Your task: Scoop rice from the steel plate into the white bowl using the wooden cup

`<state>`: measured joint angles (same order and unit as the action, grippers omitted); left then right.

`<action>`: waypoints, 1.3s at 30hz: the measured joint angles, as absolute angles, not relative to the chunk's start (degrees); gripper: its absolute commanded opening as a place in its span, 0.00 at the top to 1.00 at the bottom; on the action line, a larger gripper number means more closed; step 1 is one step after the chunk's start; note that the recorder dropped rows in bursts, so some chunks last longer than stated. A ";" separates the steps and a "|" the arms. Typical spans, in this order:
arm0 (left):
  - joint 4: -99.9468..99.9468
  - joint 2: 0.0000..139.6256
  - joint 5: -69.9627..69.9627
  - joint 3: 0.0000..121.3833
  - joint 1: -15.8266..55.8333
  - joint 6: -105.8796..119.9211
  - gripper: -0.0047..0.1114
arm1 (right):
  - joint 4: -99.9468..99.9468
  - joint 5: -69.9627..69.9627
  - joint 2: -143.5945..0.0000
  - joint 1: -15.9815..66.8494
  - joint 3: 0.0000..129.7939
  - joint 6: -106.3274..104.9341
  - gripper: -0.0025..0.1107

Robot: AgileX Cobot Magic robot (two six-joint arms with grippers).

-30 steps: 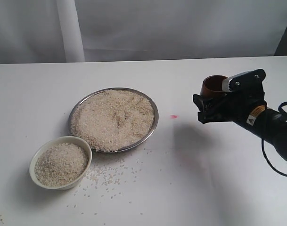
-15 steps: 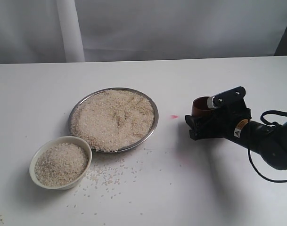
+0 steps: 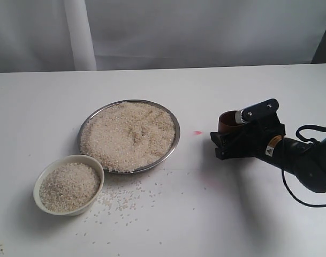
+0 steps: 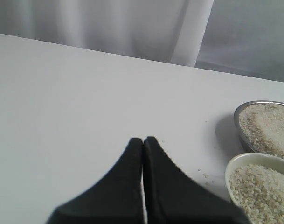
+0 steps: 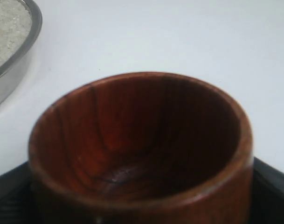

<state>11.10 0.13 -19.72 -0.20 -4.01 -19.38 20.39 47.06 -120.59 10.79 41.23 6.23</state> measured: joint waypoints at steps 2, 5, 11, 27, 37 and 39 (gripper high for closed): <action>11.10 0.13 -19.72 -0.20 -4.01 -19.38 0.96 | 20.39 47.06 -120.59 10.89 41.23 6.23 0.48; 11.10 0.13 -19.72 -0.20 -4.01 -19.38 0.96 | 20.39 47.06 -120.59 10.88 41.23 6.23 0.27; 11.10 0.13 -19.72 -0.20 -4.01 -19.38 0.96 | 20.39 46.97 -120.59 10.88 41.23 6.23 0.17; 11.10 0.13 -19.72 -0.20 -4.01 -19.38 0.96 | 20.28 45.06 -111.48 10.88 41.23 6.11 0.17; 11.10 0.13 -19.72 -0.20 -4.01 -19.38 0.96 | 20.39 41.93 -95.05 10.88 35.97 9.43 0.17; 11.10 0.13 -19.72 -0.20 -4.01 -19.38 0.96 | 20.39 41.93 -92.15 10.88 33.84 10.50 0.17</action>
